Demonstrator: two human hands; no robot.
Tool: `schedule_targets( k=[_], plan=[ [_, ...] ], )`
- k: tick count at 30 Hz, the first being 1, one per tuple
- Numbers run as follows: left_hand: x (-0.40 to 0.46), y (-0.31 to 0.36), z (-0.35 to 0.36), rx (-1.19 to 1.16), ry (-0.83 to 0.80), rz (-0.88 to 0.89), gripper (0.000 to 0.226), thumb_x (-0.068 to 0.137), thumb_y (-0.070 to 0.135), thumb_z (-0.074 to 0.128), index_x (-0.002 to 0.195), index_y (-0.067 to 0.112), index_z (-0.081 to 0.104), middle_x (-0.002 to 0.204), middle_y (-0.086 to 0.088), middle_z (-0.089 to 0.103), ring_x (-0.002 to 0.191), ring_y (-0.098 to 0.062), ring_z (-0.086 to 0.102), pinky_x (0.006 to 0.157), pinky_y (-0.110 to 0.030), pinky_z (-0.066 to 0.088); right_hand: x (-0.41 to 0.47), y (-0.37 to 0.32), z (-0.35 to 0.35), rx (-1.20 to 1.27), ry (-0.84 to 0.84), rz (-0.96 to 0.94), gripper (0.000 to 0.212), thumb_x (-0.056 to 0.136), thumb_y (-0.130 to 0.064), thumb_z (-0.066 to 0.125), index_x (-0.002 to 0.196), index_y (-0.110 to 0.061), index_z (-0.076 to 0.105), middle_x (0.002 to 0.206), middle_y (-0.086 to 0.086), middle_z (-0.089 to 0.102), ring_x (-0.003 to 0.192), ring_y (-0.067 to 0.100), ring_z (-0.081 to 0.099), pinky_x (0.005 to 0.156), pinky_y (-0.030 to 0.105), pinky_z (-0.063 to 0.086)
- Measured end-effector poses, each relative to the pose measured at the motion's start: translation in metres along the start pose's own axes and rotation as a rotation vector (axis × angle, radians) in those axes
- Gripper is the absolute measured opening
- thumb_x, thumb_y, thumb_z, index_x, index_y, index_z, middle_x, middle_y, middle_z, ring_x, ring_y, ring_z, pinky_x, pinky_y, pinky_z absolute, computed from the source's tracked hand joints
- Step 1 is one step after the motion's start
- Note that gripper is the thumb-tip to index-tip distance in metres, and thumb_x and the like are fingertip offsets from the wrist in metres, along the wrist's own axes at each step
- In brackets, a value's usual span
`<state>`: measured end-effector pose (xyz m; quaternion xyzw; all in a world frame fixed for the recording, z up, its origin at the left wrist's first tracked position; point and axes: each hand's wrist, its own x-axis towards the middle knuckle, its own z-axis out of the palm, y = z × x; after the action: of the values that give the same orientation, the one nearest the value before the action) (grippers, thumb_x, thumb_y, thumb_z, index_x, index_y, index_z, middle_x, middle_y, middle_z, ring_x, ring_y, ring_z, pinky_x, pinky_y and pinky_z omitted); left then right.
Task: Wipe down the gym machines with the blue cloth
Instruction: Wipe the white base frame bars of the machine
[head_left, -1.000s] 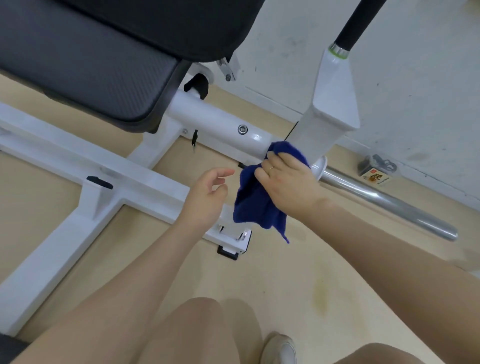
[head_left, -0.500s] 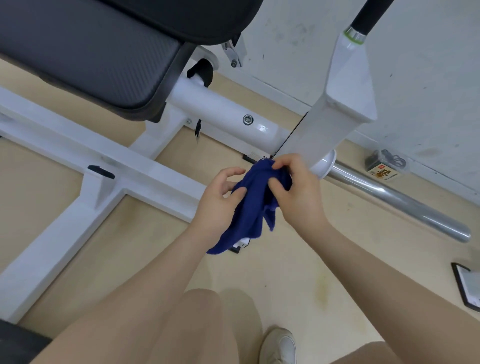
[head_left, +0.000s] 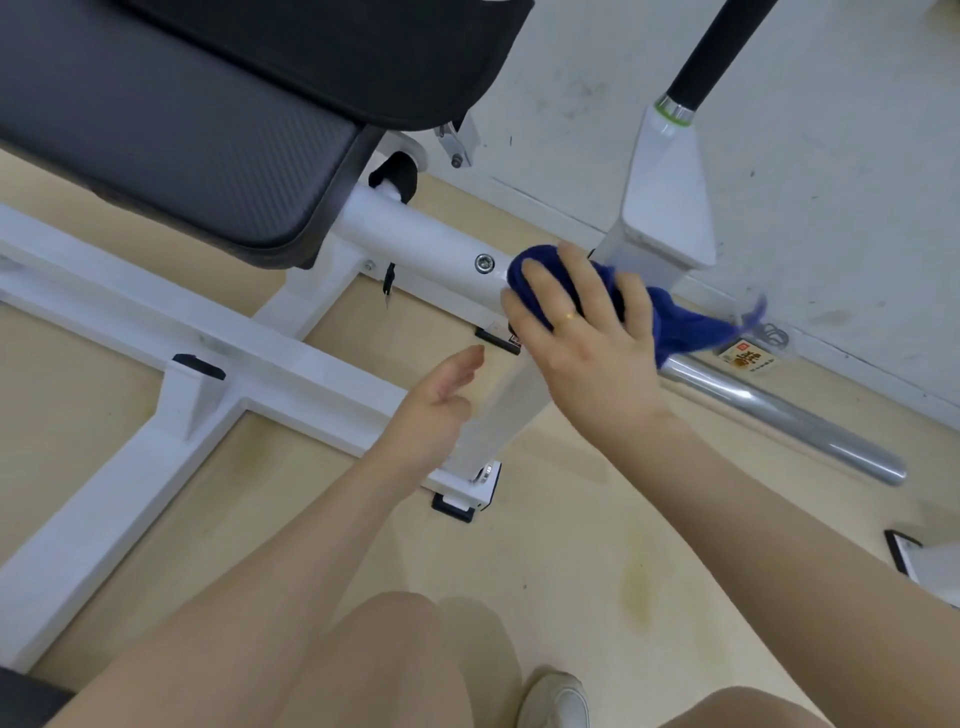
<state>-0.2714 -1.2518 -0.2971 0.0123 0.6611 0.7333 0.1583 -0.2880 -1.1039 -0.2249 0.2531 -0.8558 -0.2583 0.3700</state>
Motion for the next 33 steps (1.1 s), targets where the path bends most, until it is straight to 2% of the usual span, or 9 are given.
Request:
schedule_targets(
  k=[3,7,9,13,15,20,23,27,33],
  plan=[
    [0.007,0.001,0.004,0.087,-0.023,-0.028,0.063,0.084,-0.009,0.032,0.134,0.027,0.045,0.139,0.005,0.044,0.128,-0.002,0.038,0.090,-0.017,0.032,-0.004,-0.014,0.017,-0.152,-0.293,-0.106,0.033,0.078,-0.009,0.038,0.089,-0.013,0.069,0.088,0.007,0.067,0.097,0.029,0.059,0.105,0.042,0.026],
    [-0.005,-0.018,-0.016,0.131,0.049,-0.060,0.059,0.084,-0.007,0.033,0.124,0.032,0.053,0.132,0.009,0.049,0.118,0.000,0.044,0.073,-0.007,0.037,-0.018,-0.047,0.028,-0.103,-0.628,-0.242,0.014,0.066,-0.022,0.062,0.077,-0.021,0.070,0.076,-0.001,0.067,0.083,0.022,0.062,0.101,0.038,0.034],
    [-0.011,-0.027,-0.024,0.106,0.093,-0.073,0.058,0.084,-0.008,0.032,0.118,0.034,0.055,0.130,0.011,0.050,0.121,-0.001,0.044,0.080,-0.015,0.035,-0.011,-0.039,0.022,-0.078,-0.561,-0.260,0.006,0.063,-0.018,0.068,0.070,-0.019,0.068,0.071,0.001,0.065,0.077,0.023,0.061,0.099,0.039,0.037],
    [-0.009,-0.036,-0.015,0.001,0.163,-0.091,0.053,0.086,-0.009,0.031,0.117,0.027,0.054,0.129,0.010,0.052,0.120,-0.007,0.048,0.081,-0.019,0.037,0.000,0.000,0.007,-0.160,-0.219,-0.073,0.039,0.077,0.007,0.027,0.073,-0.009,0.063,0.071,0.010,0.059,0.081,0.030,0.057,0.103,0.046,0.032],
    [-0.002,-0.039,-0.008,-0.006,0.172,-0.102,0.053,0.086,-0.010,0.031,0.122,0.022,0.053,0.129,0.009,0.052,0.120,-0.009,0.049,0.078,-0.015,0.039,-0.001,-0.003,0.015,-0.227,-0.167,-0.069,0.036,0.077,0.007,0.030,0.076,-0.007,0.063,0.072,0.012,0.059,0.084,0.030,0.054,0.102,0.046,0.033],
    [0.015,-0.053,-0.004,0.134,0.075,-0.115,0.066,0.086,-0.009,0.028,0.139,0.028,0.037,0.139,0.012,0.040,0.126,-0.003,0.038,0.089,-0.016,0.030,-0.029,-0.057,0.044,-0.150,-0.646,-0.355,0.035,0.078,-0.019,0.041,0.100,-0.018,0.068,0.096,0.002,0.068,0.102,0.025,0.059,0.108,0.042,0.031],
    [0.030,-0.065,0.008,0.219,-0.061,-0.163,0.072,0.087,-0.007,0.029,0.146,0.033,0.023,0.148,0.013,0.029,0.126,-0.002,0.033,0.089,-0.011,0.028,-0.034,-0.037,0.044,-0.089,-0.422,-0.303,0.026,0.079,-0.013,0.048,0.095,-0.014,0.068,0.093,0.005,0.068,0.103,0.029,0.059,0.109,0.045,0.025],
    [0.046,-0.082,0.021,0.159,-0.127,-0.174,0.075,0.081,-0.010,0.030,0.142,0.033,0.032,0.143,0.013,0.039,0.114,0.000,0.041,0.073,0.001,0.034,-0.034,-0.007,0.052,-0.137,-0.101,-0.175,0.033,0.086,0.002,0.034,0.092,-0.007,0.065,0.091,0.010,0.065,0.101,0.032,0.052,0.109,0.044,0.025],
    [0.055,-0.106,0.015,0.052,-0.146,-0.203,0.072,0.076,-0.017,0.026,0.121,0.036,0.044,0.124,0.014,0.055,0.106,-0.003,0.049,0.085,-0.018,0.035,-0.058,-0.065,0.081,-0.159,-0.566,-0.481,0.028,0.074,-0.024,0.061,0.099,-0.013,0.066,0.099,0.004,0.064,0.104,0.027,0.054,0.106,0.041,0.024]
  ],
)
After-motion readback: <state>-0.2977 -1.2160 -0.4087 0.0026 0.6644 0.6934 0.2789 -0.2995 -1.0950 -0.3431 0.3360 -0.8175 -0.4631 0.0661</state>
